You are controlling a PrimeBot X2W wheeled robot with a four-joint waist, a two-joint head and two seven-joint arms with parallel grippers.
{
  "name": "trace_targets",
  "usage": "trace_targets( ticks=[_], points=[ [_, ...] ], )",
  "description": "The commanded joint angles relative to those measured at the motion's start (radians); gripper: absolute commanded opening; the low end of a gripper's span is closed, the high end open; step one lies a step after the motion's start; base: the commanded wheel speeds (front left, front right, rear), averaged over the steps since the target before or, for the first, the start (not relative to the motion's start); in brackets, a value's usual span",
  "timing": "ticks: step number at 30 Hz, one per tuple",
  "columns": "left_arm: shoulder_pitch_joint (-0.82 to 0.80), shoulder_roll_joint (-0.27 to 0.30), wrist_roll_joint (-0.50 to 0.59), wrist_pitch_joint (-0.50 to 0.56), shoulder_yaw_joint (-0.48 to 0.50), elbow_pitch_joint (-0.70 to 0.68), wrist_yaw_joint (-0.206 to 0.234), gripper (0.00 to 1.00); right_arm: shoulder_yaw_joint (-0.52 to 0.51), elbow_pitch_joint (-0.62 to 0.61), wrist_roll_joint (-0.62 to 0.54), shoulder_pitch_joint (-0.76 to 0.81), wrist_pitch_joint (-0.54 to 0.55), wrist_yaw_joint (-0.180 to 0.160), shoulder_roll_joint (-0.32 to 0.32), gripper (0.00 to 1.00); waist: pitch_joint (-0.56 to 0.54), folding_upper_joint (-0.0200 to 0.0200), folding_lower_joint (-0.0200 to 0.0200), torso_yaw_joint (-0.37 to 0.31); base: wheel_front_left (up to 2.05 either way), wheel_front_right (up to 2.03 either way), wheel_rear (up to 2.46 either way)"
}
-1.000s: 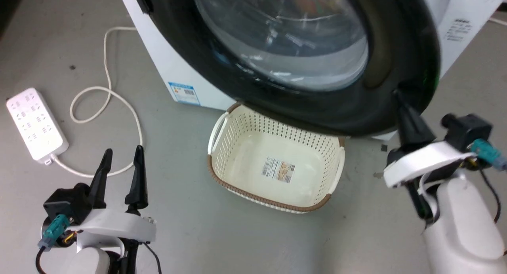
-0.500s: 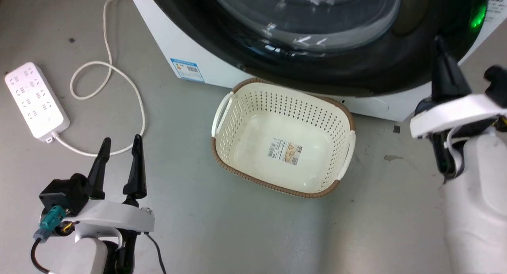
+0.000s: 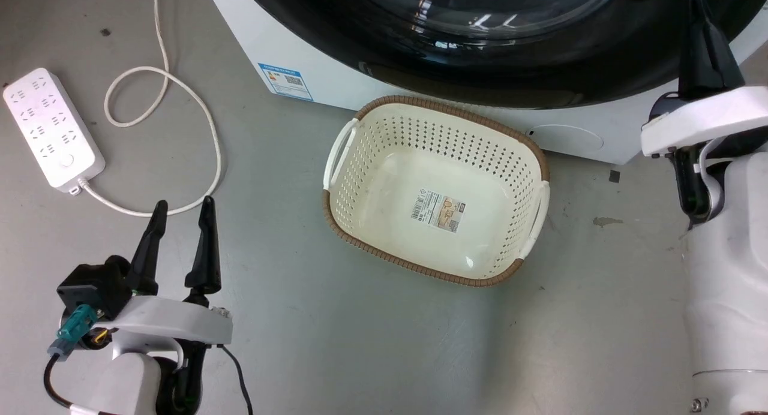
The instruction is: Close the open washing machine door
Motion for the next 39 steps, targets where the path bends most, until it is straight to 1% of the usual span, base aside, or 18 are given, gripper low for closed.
trace_targets(
  ticks=[1, 11, 16, 22, 28, 29, 30, 33, 34, 35, 36, 38, 39],
  points=[
    [-0.017, -0.003, 0.007, -0.005, 0.007, 0.003, -0.007, 1.00, -0.010, -0.010, -0.006, -0.024, -0.008, -0.001, -0.002, 0.00, 0.002, -0.0001, -0.0001, -0.002, 0.00, 0.00, 0.00],
    [-0.030, -0.004, 0.018, -0.005, 0.024, 0.011, -0.022, 1.00, -0.011, -0.034, -0.004, -0.056, -0.008, -0.001, -0.002, 0.00, 0.018, -0.0001, -0.0001, -0.018, 0.00, 0.00, 0.00],
    [-0.019, -0.009, 0.026, -0.005, 0.029, 0.024, -0.023, 1.00, 0.017, -0.067, 0.025, -0.019, -0.008, -0.001, -0.002, 0.00, -0.021, -0.0001, -0.0001, -0.034, 0.00, 0.00, 0.00],
    [0.012, -0.017, 0.035, -0.005, 0.038, 0.032, -0.015, 1.00, 0.037, -0.162, 0.055, 0.085, -0.008, -0.001, -0.002, 0.00, -0.115, -0.0001, -0.0001, -0.068, 0.00, 0.00, 0.00],
    [0.059, -0.020, 0.044, -0.005, 0.047, 0.033, 0.002, 1.00, 0.037, -0.260, 0.068, 0.231, -0.009, -0.001, -0.002, 0.00, -0.231, -0.0001, -0.0001, -0.122, 0.00, 0.00, 0.00],
    [0.059, -0.020, 0.044, -0.005, 0.047, 0.033, 0.002, 1.00, 0.037, -0.260, 0.068, 0.231, -0.009, -0.001, -0.002, 0.00, -0.231, -0.0001, -0.0001, -0.122, 0.00, 0.00, 0.00],
    [0.076, -0.022, 0.046, -0.005, 0.047, 0.031, 0.010, 1.00, 0.041, -0.278, 0.067, 0.290, -0.009, -0.001, -0.002, 0.00, -0.267, -0.0001, -0.0001, -0.140, 0.00, 0.00, 0.00],
    [0.105, -0.025, 0.050, -0.003, 0.044, 0.023, 0.023, 1.00, 0.051, -0.286, 0.069, 0.381, -0.008, -0.001, -0.002, 0.00, -0.319, -0.0001, -0.0001, -0.164, 0.00, 0.00, 0.00],
    [0.105, -0.025, 0.050, -0.003, 0.044, 0.023, 0.023, 1.00, 0.051, -0.286, 0.069, 0.381, -0.008, -0.001, -0.002, 0.00, -0.319, -0.0001, -0.0001, -0.164, 0.00, 0.00, 0.00],
    [0.123, -0.028, 0.051, 0.001, 0.042, 0.018, 0.031, 1.00, 0.054, -0.286, 0.068, 0.437, -0.005, -0.001, -0.002, 0.00, -0.350, -0.0001, -0.0001, -0.179, 0.00, 0.00, 0.00],
    [0.123, -0.028, 0.051, 0.001, 0.042, 0.018, 0.031, 1.00, 0.054, -0.286, 0.068, 0.437, -0.005, -0.001, -0.002, 0.00, -0.350, -0.0001, -0.0001, -0.179, 0.00, 0.00, 0.00],
    [0.147, -0.031, 0.053, 0.010, 0.037, 0.006, 0.043, 1.00, 0.059, -0.290, 0.073, 0.514, 0.011, -0.001, -0.002, 0.00, -0.385, -0.0001, -0.0001, -0.195, 0.00, 0.00, 0.00],
    [0.147, -0.031, 0.053, 0.010, 0.037, 0.006, 0.043, 1.00, 0.059, -0.290, 0.073, 0.514, 0.011, -0.001, -0.002, 0.00, -0.385, -0.0001, -0.0001, -0.195, 0.00, 0.00, 0.00]
  ],
)
